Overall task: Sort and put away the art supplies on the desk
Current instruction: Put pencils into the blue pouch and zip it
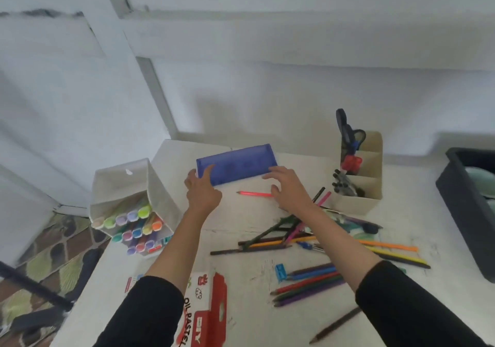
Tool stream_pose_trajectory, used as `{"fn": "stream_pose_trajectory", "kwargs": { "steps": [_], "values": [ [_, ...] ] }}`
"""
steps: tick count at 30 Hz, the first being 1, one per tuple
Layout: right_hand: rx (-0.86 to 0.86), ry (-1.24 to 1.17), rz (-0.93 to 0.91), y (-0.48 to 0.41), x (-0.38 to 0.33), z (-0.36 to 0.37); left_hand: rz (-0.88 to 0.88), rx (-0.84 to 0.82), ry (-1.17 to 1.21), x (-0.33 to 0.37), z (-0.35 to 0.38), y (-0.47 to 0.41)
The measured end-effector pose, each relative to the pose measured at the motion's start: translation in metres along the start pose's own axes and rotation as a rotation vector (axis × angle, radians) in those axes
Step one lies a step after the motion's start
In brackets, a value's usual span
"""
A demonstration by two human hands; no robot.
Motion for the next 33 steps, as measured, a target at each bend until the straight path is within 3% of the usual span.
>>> {"fn": "stream_pose_trajectory", "kwargs": {
  "steps": [6,12,16,21,27,33],
  "values": [
    [-0.082,0.211,0.085,-0.059,0.010,0.036,-0.097,0.068,-0.174,-0.018,0.003,-0.010],
    [0.086,0.351,0.078,-0.068,0.015,0.037,-0.106,0.163,-0.038,-0.022,0.002,-0.012],
    [0.138,0.275,0.091,-0.067,0.011,0.019,0.074,0.375,0.178,0.014,-0.025,-0.014],
    [0.215,-0.016,0.075,-0.045,-0.001,-0.018,0.350,0.553,0.299,0.082,-0.070,0.000],
    [0.092,-0.129,-0.245,0.001,-0.082,-0.076,0.547,0.648,0.432,0.154,-0.122,0.036],
    [0.509,-0.223,-0.506,0.090,-0.167,-0.204,0.798,0.592,0.482,0.238,-0.184,0.075]
  ]
}}
Point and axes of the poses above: each hand's wrist, its own y-axis away from the middle knuckle, its own z-axis out of the palm, x = y × z, the point moved 9 cm from there along -y, towards the middle knuckle, and after that the axes turned 15 degrees about z, right-handed, at the moved point
